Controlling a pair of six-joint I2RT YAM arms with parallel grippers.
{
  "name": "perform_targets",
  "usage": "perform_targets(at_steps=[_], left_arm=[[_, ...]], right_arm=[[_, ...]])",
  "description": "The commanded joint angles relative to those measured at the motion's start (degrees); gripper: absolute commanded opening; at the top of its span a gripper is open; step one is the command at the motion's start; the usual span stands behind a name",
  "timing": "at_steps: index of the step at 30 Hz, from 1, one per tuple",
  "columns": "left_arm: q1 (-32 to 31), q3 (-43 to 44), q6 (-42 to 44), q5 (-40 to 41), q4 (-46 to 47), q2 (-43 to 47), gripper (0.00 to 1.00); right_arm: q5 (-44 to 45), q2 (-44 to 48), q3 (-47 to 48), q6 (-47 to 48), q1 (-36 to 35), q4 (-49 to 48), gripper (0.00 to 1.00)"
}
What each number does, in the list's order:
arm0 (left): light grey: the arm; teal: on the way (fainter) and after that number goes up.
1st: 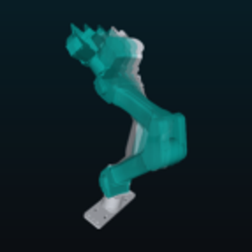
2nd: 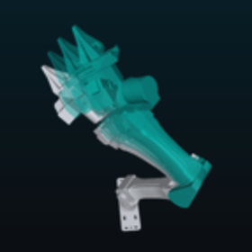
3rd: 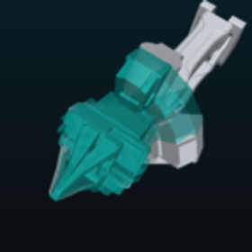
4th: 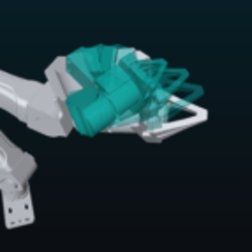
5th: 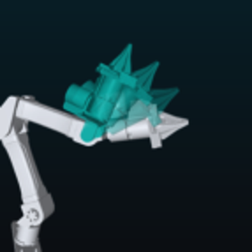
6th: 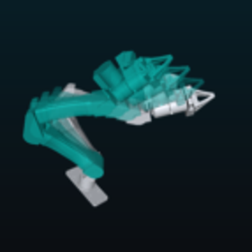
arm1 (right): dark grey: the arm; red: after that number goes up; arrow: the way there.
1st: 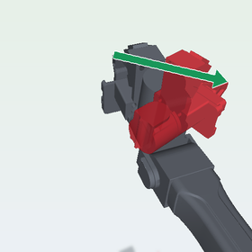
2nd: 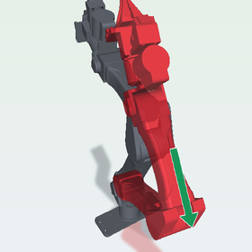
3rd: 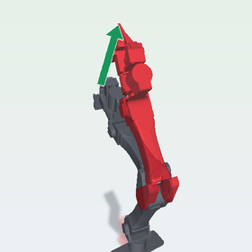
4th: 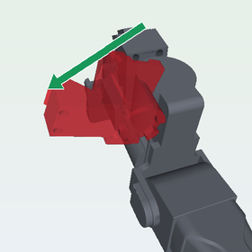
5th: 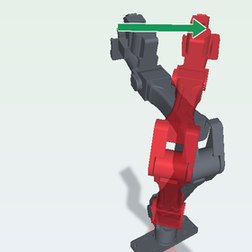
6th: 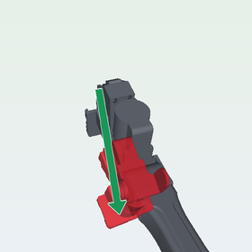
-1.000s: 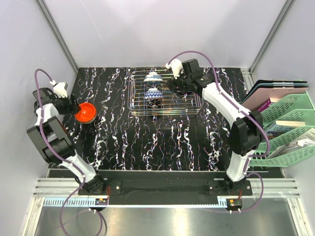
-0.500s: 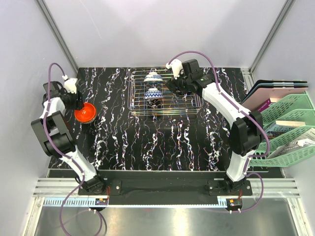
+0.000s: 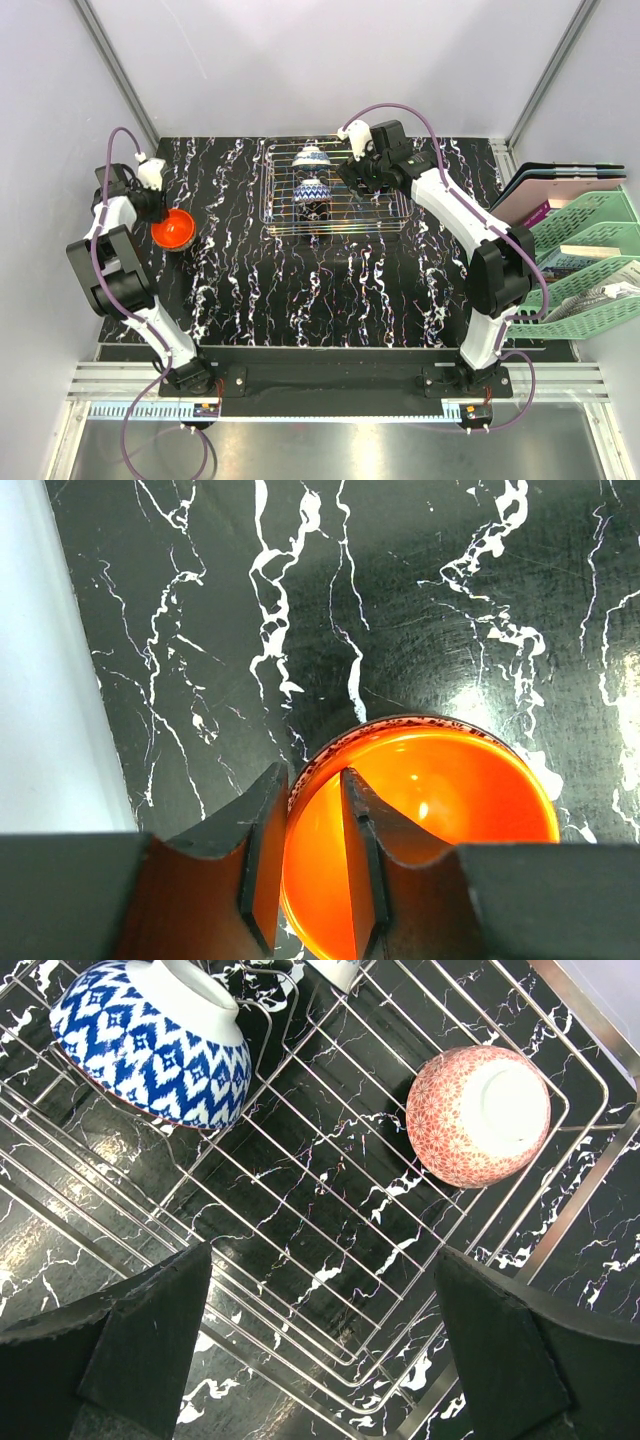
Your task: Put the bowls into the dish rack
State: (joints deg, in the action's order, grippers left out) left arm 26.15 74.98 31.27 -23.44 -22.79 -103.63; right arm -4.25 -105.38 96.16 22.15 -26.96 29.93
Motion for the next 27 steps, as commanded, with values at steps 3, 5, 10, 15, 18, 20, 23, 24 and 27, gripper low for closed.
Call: perform_targets(at_steps=[3,5,10,15,18,20,23,24,27], left_arm=[[0.04,-0.45,0.90,1.38,1.16,1.24,0.29],[-0.05,-0.62,1.08,1.64,1.25,0.98,0.29],[0.04,-1.06,1.43,2.17,1.25,0.54,0.26],[-0.05,-1.68,2.04,2.96,1.25,0.54,0.13],[-0.05,-1.94,2.13,3.31,1.16,1.15,0.00],[-0.05,-2.21,2.13,3.31,1.08,1.42,0.00],[-0.05,-2.38,1.87,2.97,1.08,2.38,0.00],[-0.05,-2.38,1.69,2.96,1.08,2.99,0.00],[0.04,-1.86,1.43,1.91,-0.67,4.75,0.00]], right_arm=[[-2.16,3.87,-0.10,-0.97,-0.11,0.39,1.00],[-2.34,4.22,-0.27,-0.97,-0.11,0.39,1.00],[-2.52,4.48,-0.53,-1.15,-0.20,0.48,1.00],[-2.60,4.66,-0.53,-1.23,-0.46,0.56,1.00],[-2.43,4.75,-0.54,-0.97,-0.64,0.57,1.00],[-2.08,4.83,-0.45,-0.80,-0.90,0.56,1.00],[-1.81,4.92,-0.45,-0.71,-1.34,0.57,1.00],[-1.73,5.01,-0.53,-0.62,-1.25,0.65,1.00],[-1.55,5.36,-0.80,-0.62,-1.60,0.65,1.00]])
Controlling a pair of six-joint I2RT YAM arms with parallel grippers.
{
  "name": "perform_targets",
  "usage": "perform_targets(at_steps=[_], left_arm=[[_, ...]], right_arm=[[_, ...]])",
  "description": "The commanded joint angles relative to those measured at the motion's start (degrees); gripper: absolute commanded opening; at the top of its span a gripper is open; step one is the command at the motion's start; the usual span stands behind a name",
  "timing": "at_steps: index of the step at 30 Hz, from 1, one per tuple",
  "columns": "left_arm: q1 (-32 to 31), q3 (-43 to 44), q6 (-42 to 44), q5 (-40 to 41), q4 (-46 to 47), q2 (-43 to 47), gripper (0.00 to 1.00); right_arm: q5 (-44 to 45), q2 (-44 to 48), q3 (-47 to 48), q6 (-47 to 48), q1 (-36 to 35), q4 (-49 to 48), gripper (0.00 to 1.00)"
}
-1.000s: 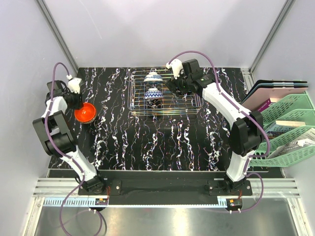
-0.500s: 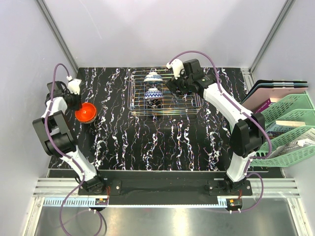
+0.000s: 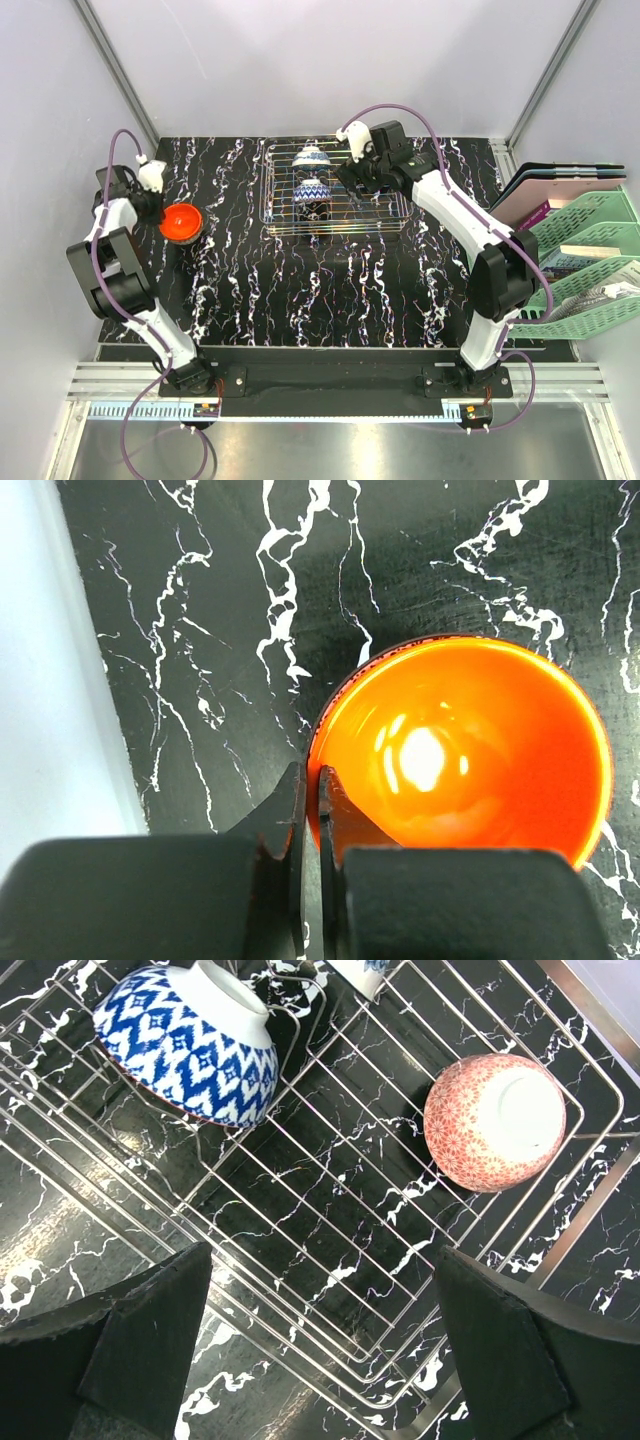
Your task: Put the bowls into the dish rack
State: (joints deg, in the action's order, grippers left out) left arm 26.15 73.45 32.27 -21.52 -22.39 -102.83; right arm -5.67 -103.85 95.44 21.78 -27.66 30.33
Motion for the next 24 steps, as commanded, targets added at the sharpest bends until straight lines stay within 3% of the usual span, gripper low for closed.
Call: perform_targets(at_steps=[1,13,19,24], left_arm=[[-0.05,0.20,0.16,-0.45,-1.60,4.56,0.00],[-0.14,5.38,-5.55,-9.85,-9.68,13.52,0.00],[-1.71,6.53,-10.11,-20.57,-13.12,18.26,0.00],[-6.28,5.92,-12.14,-26.55,-12.94,20.65,0.00]], right_arm=[[-0.04,3.83,0.01,-0.25,-0.99,0.35,1.00],[-3.81,4.01,4.05,-3.23,-3.45,2.28,1.00],[-18.21,2.96,7.74,-12.54,-3.37,3.69,1.00],[-38.16,-0.12,9.94,-25.60,-3.37,1.94,1.00]])
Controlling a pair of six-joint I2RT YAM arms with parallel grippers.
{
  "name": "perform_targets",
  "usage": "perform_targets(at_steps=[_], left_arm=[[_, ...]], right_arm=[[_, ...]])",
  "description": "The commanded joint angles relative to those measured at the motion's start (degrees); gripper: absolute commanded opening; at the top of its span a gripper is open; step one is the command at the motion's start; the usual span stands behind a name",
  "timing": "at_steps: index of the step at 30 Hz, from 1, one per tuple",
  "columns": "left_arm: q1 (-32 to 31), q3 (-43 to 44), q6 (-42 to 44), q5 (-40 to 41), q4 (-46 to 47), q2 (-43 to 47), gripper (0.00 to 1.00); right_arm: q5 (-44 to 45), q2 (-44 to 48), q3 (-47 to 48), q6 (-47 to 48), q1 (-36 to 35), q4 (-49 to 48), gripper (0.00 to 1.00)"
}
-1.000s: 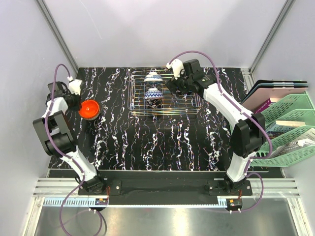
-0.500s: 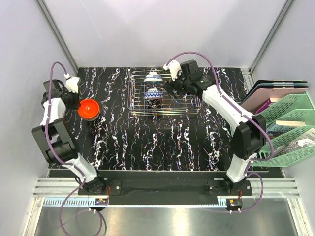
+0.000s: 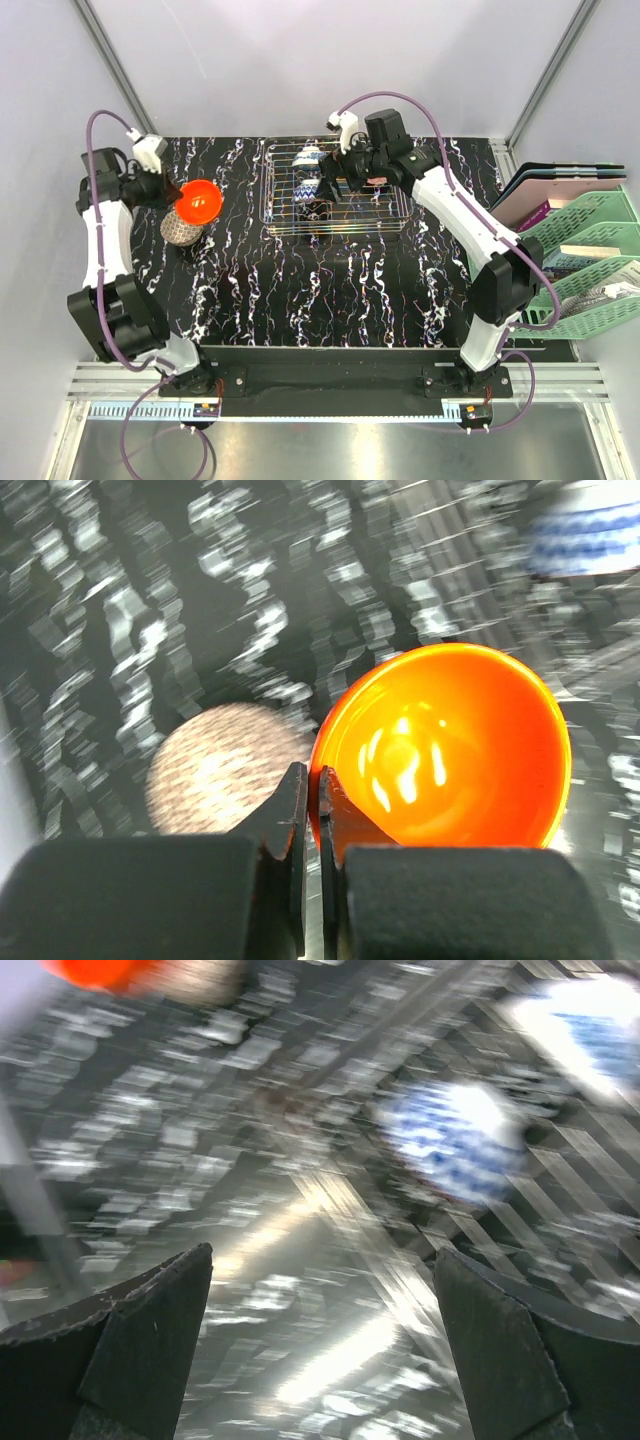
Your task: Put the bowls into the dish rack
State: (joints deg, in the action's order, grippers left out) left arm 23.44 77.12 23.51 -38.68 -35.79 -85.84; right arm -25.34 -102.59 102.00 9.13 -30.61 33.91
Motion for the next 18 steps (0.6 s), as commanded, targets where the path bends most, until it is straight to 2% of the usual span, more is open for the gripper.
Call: perform_targets(at_steps=[1,2,8,12,18], left_arm=[[-5.67,2.16,-3.82,-9.84,0.72,4.10,0.00],[-6.91,1.98,-4.08,-9.93,1.77,4.28,0.00],[-15.43,1.10,-6.63,-10.10,6.78,4.98,0.00],[-20.27,1.71,-6.98,-9.23,8.10,4.90,0.00],[-24.76,1.98,-7.60,-10.80,9.60,5.33,0.00]], right_arm=[[-21.04,-1.91,3.30,-15.25,-0.41,-4.18,0.99],[-25.94,-2.79,2.60,-17.54,-0.41,-5.86,1.00],[-37.04,-6.39,-2.84,-33.62,-0.33,-20.18,1.00],[-41.10,-8.77,-6.45,-45.39,-0.06,-30.11,0.99],[-43.56,-10.35,-10.32,-55.41,0.02,-45.56,1.00]])
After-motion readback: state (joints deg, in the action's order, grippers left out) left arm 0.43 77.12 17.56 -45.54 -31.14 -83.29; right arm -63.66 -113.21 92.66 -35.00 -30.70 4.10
